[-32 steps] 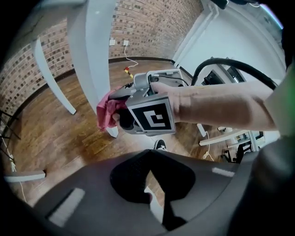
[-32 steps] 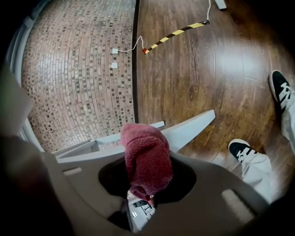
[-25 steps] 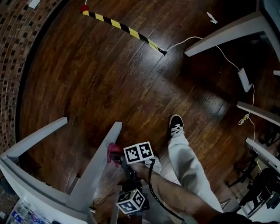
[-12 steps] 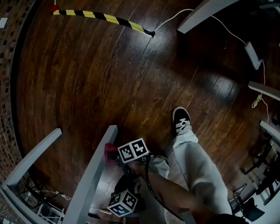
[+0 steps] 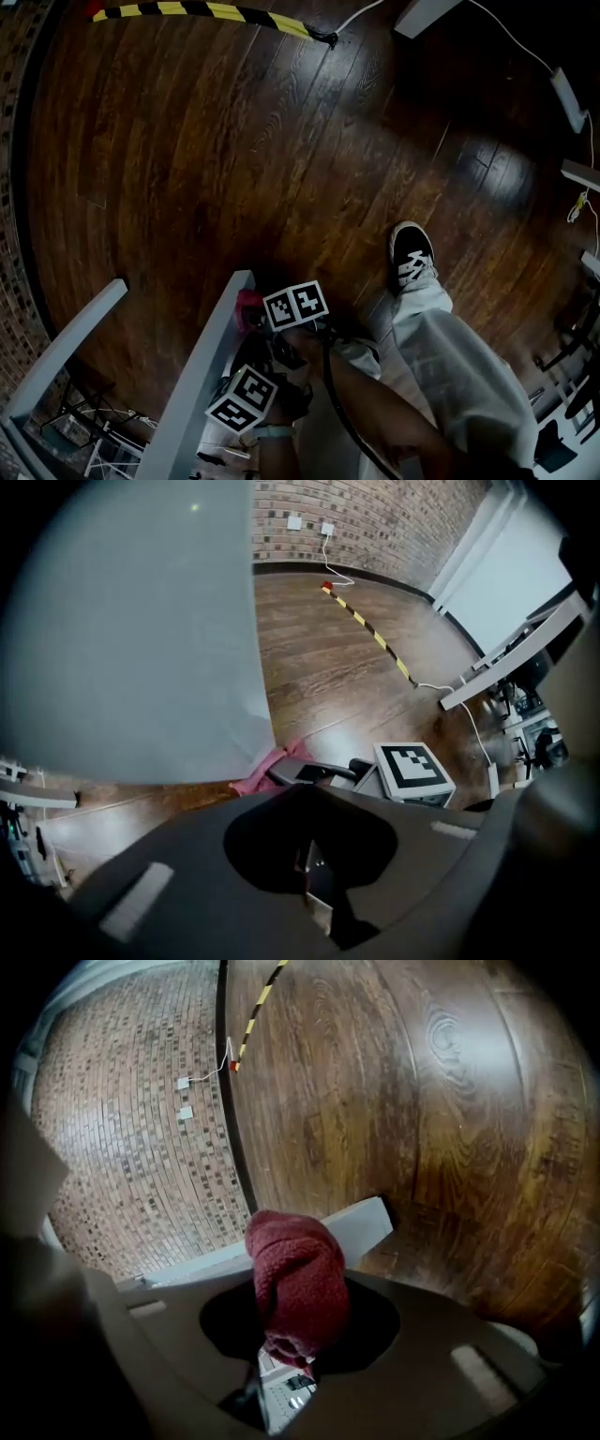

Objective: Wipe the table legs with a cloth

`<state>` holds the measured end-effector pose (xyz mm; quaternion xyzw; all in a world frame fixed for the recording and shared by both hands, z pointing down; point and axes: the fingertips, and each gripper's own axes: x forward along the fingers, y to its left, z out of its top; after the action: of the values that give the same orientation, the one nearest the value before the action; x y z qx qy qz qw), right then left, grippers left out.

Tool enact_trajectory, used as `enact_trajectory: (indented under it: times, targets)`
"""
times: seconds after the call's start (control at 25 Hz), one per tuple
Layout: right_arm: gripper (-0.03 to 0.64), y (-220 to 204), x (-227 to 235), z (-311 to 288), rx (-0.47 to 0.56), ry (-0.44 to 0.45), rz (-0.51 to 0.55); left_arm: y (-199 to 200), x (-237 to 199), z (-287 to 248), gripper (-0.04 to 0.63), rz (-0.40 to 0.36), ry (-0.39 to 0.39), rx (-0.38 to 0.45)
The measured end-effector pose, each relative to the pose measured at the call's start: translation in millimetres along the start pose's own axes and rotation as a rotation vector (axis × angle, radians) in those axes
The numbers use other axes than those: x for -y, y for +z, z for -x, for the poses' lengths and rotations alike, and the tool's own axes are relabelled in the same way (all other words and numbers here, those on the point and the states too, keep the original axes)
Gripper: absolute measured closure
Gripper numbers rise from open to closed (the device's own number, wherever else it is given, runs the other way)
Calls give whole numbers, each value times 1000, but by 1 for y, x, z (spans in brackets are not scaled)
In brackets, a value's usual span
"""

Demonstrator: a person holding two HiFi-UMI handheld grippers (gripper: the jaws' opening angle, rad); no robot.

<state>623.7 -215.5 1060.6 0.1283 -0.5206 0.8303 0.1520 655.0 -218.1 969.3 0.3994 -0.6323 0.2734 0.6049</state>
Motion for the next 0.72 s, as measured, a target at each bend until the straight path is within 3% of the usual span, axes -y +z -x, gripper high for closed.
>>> enact_trajectory:
  times: [0.24, 0.4, 0.48, 0.6, 0.72]
  targets:
    - [526, 17, 45, -18, -15, -48, -8, -6, -4, -19, 598, -85, 15, -40]
    - [528, 36, 73, -27, -41, -140, 42, -16, -8, -34, 598, -11, 27, -91]
    - [528, 62, 76, -26, 12, -176, 95, -12, -2, -42, 598, 37, 8, -88]
    - [528, 100, 50, -32, 76, -92, 137, -6, 10, -47, 598, 46, -38, -68]
    - [528, 99, 41, -56, -66, -110, 256, 8, 14, -46, 598, 11, -29, -48]
